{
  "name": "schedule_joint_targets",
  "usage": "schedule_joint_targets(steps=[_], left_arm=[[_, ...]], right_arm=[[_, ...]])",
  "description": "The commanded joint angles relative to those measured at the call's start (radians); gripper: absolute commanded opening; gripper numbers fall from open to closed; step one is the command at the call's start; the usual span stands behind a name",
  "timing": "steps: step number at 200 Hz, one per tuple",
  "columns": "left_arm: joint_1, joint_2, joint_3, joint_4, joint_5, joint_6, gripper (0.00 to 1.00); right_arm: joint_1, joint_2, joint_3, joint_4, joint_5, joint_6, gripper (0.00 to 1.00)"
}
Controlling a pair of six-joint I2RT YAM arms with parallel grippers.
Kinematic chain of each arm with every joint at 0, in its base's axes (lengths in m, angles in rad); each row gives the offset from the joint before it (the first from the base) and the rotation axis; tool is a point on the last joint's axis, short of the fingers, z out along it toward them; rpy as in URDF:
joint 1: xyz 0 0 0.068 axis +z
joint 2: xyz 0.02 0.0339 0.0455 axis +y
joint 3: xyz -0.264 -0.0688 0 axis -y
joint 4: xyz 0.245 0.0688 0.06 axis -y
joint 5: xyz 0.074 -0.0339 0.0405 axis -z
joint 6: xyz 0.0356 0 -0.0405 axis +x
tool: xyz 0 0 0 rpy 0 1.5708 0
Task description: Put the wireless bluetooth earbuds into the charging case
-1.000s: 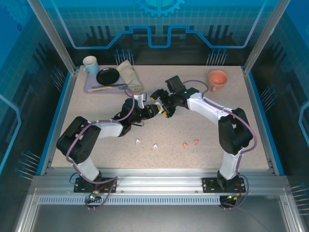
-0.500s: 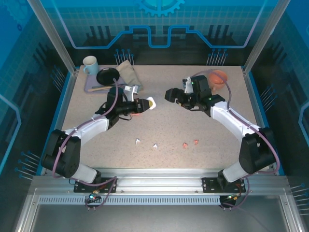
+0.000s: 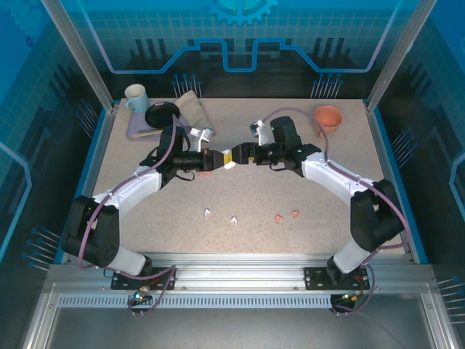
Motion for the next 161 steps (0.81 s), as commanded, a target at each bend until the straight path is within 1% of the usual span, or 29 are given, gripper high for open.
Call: schedule_joint_targets(steps=[1,24,55,75,93,111,131,144,161], left_arm=[[0.0,-0.004,0.041,-0.016,0.041,0.029,0.0],[0.002,-0.017,0.044,-0.028,0.042,0.035,0.0],[0.003,-0.057,0.042,-0.038,0.045,0.039,0.0],[0.006,-0.073,0.041,-0.038,0.04,0.038,0.0],[0.009,-0.074,0.037,-0.035,0.035,0.039,0.0],[0.011,-0.074,0.021,-0.002,0.014,0.025,0.0],[0.017,-0.067,-0.008,0.067,0.01,-0.012,0.0],[0.017,-0.059,-0.014,0.098,0.019,-0.031,0.0],[0.017,-0.047,-0.014,0.119,0.041,-0.043,0.0]], right_arm=[[0.021,0.044,0.041,-0.005,-0.012,-0.031,0.84],[0.009,0.067,0.011,-0.005,0.016,-0.03,0.82],[-0.067,0.083,-0.071,0.051,0.028,0.027,0.79],[-0.106,0.064,-0.117,0.089,0.008,0.062,0.78],[-0.108,0.019,-0.133,0.086,0.005,0.075,0.78],[-0.105,-0.031,-0.155,0.099,-0.024,0.108,0.77],[-0.103,-0.08,-0.189,0.17,-0.08,0.165,0.76],[-0.103,-0.092,-0.196,0.222,-0.128,0.194,0.72],[-0.102,-0.086,-0.181,0.258,-0.191,0.205,0.64]])
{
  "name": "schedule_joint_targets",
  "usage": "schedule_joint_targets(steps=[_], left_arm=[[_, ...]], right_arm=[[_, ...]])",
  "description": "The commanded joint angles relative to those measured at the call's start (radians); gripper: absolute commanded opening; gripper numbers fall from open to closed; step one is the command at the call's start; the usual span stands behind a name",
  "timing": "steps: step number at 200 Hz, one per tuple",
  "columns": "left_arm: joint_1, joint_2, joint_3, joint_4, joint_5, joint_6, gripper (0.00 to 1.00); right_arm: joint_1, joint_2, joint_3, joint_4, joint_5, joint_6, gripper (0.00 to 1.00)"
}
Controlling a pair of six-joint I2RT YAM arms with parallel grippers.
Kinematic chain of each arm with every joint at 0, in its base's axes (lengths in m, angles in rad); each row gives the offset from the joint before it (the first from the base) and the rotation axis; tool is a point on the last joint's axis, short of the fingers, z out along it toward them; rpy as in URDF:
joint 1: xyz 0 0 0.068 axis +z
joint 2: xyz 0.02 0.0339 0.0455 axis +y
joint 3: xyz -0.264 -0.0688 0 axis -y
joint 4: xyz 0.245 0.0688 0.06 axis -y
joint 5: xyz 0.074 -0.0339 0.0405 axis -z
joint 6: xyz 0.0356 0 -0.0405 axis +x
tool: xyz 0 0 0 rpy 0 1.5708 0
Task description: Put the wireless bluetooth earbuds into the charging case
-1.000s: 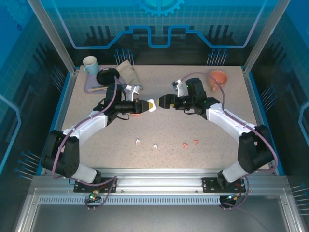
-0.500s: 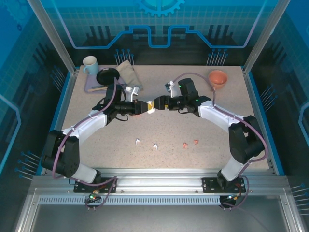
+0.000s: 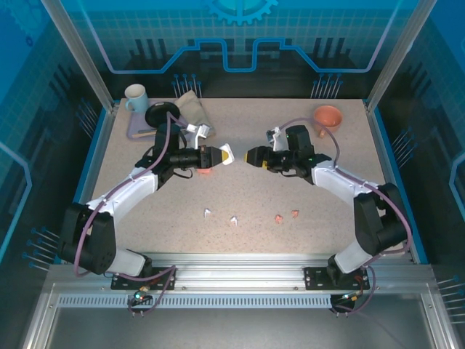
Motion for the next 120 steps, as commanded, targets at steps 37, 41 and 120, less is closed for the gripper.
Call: schedule_joint_targets(steps=[37,41,120], left_arm=[[0.01,0.026,0.001,0.108,0.12,-0.04,0.0],[0.01,0.029,0.003,0.11,0.132,-0.04,0.0],[0.01,0.063,0.036,0.137,0.195,-0.047,0.0]], right_arm=[[0.011,0.019,0.065,0.117,-0.224,0.032,0.49],[0.01,0.018,0.069,0.118,-0.233,0.029,0.48],[0.014,0.033,0.119,0.051,-0.259,-0.024,0.39]])
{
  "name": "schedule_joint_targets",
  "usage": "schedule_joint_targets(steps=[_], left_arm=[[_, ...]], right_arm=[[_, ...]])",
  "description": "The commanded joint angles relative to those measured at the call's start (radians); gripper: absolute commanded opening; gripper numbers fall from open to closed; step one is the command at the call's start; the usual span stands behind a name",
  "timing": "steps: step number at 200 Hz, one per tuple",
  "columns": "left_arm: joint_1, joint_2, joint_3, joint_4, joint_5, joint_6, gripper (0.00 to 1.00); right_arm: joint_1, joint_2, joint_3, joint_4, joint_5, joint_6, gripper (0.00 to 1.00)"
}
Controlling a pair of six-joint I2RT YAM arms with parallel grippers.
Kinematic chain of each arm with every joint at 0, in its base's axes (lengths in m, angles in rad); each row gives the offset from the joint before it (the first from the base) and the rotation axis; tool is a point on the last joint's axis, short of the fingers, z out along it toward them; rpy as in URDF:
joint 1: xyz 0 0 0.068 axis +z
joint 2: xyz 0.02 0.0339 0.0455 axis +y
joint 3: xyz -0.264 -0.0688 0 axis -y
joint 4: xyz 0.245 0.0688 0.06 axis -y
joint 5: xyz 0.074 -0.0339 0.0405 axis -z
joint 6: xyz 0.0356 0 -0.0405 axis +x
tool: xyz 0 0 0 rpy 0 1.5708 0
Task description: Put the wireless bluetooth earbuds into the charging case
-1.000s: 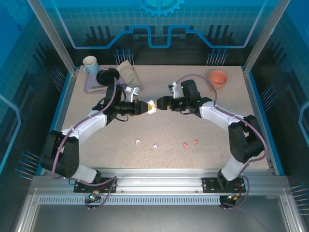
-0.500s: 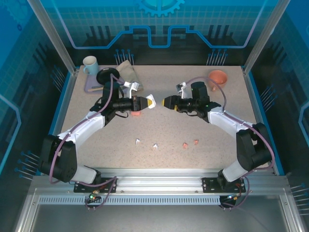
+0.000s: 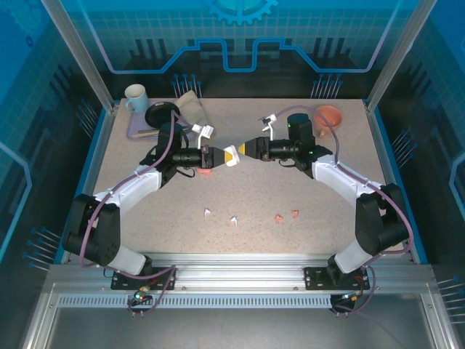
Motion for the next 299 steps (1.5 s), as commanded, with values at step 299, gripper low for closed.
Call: schedule_joint_targets(steps=[299], left_arm=[[0.005,-0.017,0.048,0.034,0.062,-0.023,0.05]], right_arm=[[0.035,0.097,0.053,-0.027,-0.069,-0.04,0.0]])
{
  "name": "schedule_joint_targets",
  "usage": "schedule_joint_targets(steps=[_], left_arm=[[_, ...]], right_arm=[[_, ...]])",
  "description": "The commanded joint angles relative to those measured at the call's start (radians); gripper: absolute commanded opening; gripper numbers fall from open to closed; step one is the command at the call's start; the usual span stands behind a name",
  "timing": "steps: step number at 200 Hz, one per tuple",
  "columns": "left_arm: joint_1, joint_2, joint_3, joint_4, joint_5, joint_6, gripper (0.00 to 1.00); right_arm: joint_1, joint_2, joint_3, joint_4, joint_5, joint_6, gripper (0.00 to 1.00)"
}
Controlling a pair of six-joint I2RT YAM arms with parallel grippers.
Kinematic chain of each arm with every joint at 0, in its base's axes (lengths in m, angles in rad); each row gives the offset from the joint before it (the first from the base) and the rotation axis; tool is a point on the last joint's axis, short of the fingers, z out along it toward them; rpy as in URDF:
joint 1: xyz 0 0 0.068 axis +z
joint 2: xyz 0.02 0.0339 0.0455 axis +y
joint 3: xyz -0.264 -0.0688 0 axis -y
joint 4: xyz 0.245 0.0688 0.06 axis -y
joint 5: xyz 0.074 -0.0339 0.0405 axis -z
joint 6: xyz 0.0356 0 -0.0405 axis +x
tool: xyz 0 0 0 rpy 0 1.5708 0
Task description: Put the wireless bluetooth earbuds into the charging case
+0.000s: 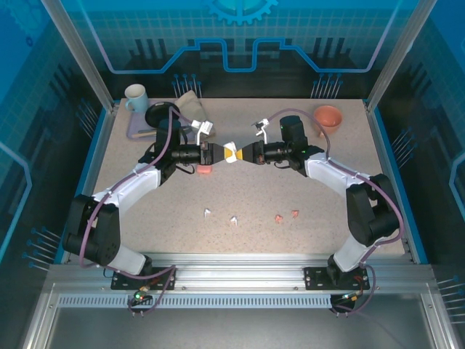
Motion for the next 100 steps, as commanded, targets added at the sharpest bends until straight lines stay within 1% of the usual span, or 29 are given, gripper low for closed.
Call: schedule_joint_targets(steps=[1,10,20,27,35,54,65,78,82,100], left_arm=[[0.0,-0.018,0.017,0.025,0.039,-0.004,0.06],[0.0,-0.02,0.019,0.015,0.031,0.003,0.19],[0.0,-0.021,0.023,0.001,0.024,0.012,0.31],[0.001,-0.021,0.029,-0.011,0.018,0.017,0.43],[0.002,-0.023,0.036,-0.026,0.011,0.027,0.54],[0.008,-0.028,0.066,-0.092,-0.001,0.065,0.72],[0.017,-0.031,0.089,-0.143,-0.001,0.092,0.77],[0.032,-0.033,0.116,-0.202,0.003,0.125,0.8],[0.038,-0.034,0.125,-0.221,0.006,0.136,0.83],[0.062,-0.019,0.188,-0.362,0.009,0.226,0.85]], right_arm=[[0.015,0.003,0.033,-0.028,-0.013,-0.013,0.0],[0.016,0.0,0.036,-0.038,-0.004,-0.016,0.0],[0.014,-0.006,0.041,-0.06,0.009,-0.026,0.0],[0.012,-0.009,0.051,-0.091,0.024,-0.042,0.0],[0.01,-0.009,0.066,-0.134,0.044,-0.066,0.0],[0.002,-0.005,0.108,-0.241,0.071,-0.133,0.0],[-0.005,0.004,0.142,-0.307,0.081,-0.173,0.0],[-0.012,0.014,0.175,-0.366,0.09,-0.22,0.0],[-0.013,0.018,0.188,-0.387,0.094,-0.233,0.0],[-0.009,0.038,0.26,-0.514,0.124,-0.344,0.0]])
